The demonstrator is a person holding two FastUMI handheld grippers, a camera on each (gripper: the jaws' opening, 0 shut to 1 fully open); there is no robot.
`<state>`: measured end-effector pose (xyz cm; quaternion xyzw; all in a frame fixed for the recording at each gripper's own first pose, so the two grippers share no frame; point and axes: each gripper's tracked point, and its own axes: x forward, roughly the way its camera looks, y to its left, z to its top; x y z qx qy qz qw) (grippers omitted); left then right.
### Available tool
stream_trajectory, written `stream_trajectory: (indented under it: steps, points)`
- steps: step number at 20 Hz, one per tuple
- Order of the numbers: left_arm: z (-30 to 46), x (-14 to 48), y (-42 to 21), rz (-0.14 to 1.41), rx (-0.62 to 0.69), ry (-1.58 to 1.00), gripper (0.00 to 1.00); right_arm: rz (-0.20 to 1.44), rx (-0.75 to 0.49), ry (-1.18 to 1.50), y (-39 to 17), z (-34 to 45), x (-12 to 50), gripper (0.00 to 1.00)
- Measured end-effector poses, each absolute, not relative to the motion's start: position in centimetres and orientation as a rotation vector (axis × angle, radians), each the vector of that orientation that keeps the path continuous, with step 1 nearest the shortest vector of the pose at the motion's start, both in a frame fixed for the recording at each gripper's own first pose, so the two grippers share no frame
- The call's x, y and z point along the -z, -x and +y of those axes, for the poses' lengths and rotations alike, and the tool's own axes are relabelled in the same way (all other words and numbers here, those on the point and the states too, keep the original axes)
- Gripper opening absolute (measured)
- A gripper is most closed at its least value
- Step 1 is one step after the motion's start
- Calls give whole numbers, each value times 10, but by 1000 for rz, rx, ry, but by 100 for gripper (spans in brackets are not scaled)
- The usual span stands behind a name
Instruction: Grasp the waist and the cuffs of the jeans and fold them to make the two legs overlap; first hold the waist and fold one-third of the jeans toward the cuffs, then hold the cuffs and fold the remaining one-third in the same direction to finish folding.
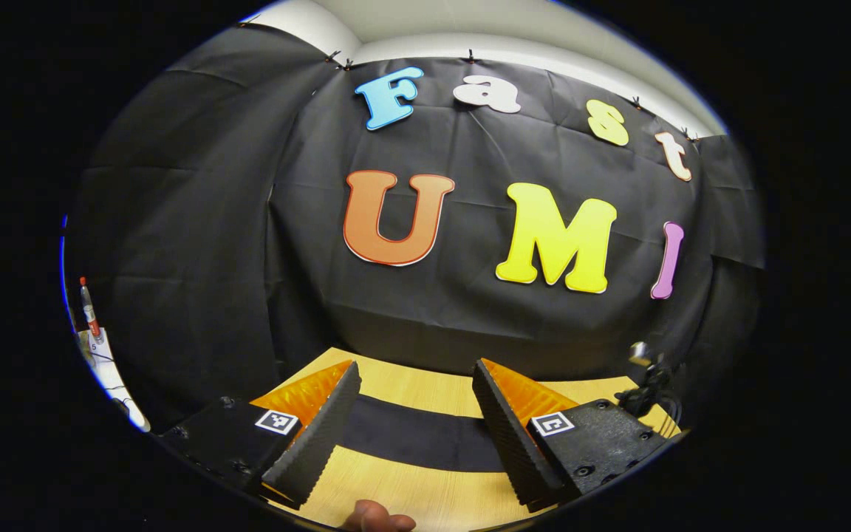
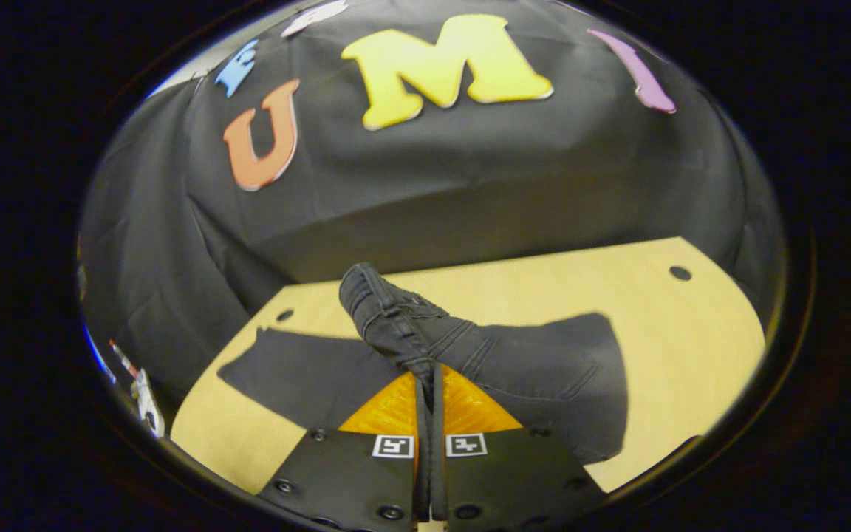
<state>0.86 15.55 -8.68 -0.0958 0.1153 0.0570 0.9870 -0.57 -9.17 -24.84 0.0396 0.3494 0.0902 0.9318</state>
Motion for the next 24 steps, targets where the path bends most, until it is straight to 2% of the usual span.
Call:
stream_trajectory:
  steps: [1, 2, 7, 10, 13, 14, 15, 17, 18, 19, 20, 22, 23, 24]
  points:
    - [159, 86, -6, 228, -122, 179, 99, 728, -196, -47, 16, -80, 263, 5]
    - [162, 85, -2, 226, -131, 164, 99, 741, -202, -16, 21, -75, 275, 1]
    - [171, 90, 8, 240, -158, 169, 98, 778, -222, 47, 31, -74, 298, 0]
    - [168, 87, 5, 225, -152, 195, 99, 787, -285, 21, 33, -66, 293, 12]
    - [169, 90, 1, 218, -150, 208, 99, 751, -310, 12, 35, -60, 272, 84]
    - [169, 92, 0, 217, -150, 205, 99, 727, -316, 13, 33, -59, 262, 79]
    - [169, 95, -1, 217, -151, 202, 99, 702, -317, 18, 31, -60, 250, 89]
    - [172, 107, -4, 234, -157, 217, 99, 645, -320, 24, 24, -62, 223, 91]
    - [174, 114, -5, 249, -164, 229, 98, 611, -321, 24, 17, -63, 205, 99]
    - [178, 122, -8, 261, -171, 246, 98, 568, -318, 19, 12, -64, 187, 99]
    - [179, 131, -10, 274, -177, 265, 99, 523, -311, 17, 5, -66, 168, 94]
    - [185, 153, -16, 316, -189, 324, 99, 435, -292, 23, -6, -76, 129, 100]
    - [190, 166, -19, 341, -200, 361, 99, 392, -281, 30, -11, -84, 109, 94]
    - [193, 176, -21, 357, -213, 389, 99, 348, -271, 35, -13, -93, 89, 94]
